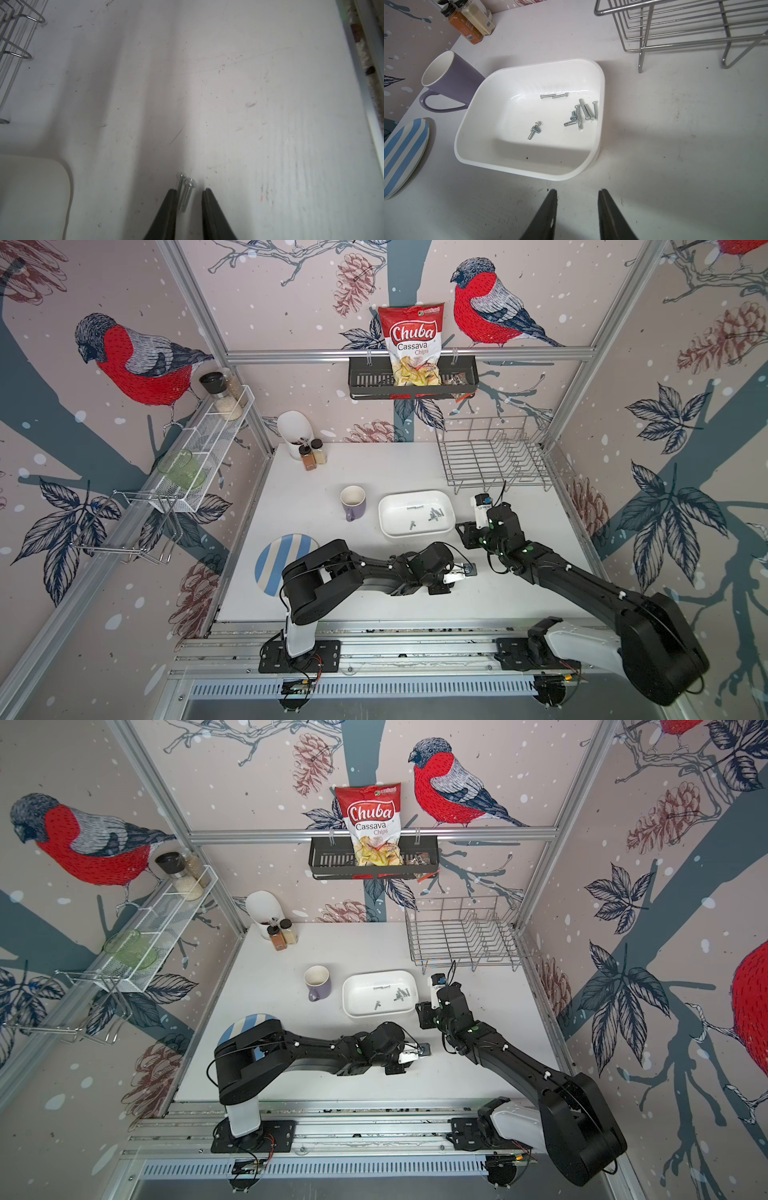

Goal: Put the screws on the desktop into the storage box
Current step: Pick up the screw from the center of the board.

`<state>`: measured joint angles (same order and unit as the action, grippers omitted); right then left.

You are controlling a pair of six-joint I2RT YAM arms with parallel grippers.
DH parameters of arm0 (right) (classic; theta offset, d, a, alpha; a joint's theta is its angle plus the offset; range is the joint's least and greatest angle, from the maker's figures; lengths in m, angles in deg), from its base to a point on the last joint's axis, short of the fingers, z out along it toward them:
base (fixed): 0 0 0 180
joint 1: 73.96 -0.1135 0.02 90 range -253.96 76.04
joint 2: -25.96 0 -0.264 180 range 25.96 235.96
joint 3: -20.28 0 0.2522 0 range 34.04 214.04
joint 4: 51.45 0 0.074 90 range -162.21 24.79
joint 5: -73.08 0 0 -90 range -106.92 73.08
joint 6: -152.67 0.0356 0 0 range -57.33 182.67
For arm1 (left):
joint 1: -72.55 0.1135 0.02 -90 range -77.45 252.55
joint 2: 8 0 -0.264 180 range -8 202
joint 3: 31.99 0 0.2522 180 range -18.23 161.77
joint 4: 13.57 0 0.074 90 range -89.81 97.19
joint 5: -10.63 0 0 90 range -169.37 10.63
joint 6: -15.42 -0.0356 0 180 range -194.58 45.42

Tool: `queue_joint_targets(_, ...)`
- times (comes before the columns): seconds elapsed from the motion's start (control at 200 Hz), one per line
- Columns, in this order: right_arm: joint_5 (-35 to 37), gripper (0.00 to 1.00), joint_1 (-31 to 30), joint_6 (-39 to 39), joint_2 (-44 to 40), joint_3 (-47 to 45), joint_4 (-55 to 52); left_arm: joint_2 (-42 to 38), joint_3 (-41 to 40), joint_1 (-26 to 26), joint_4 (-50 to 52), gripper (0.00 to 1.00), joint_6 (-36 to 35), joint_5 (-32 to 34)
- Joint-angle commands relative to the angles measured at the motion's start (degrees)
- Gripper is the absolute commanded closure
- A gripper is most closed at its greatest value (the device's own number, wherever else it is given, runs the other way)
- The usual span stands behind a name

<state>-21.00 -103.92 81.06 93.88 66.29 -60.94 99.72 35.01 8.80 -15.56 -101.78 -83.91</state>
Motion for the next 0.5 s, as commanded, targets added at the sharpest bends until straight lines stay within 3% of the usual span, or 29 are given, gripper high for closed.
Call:
queue_joint_targets(0.0,-0.3,0.63,0.0,0.4,0.0,0.4,1.6,0.4,0.5,0.2,0.6,0.75,0.4,-1.2)
queue_joint_targets(0.495,-0.2,0.63,0.0,0.3,-0.2,0.4,1.3,1.6,1.1,0.1,3.1,0.83,0.9,-0.9)
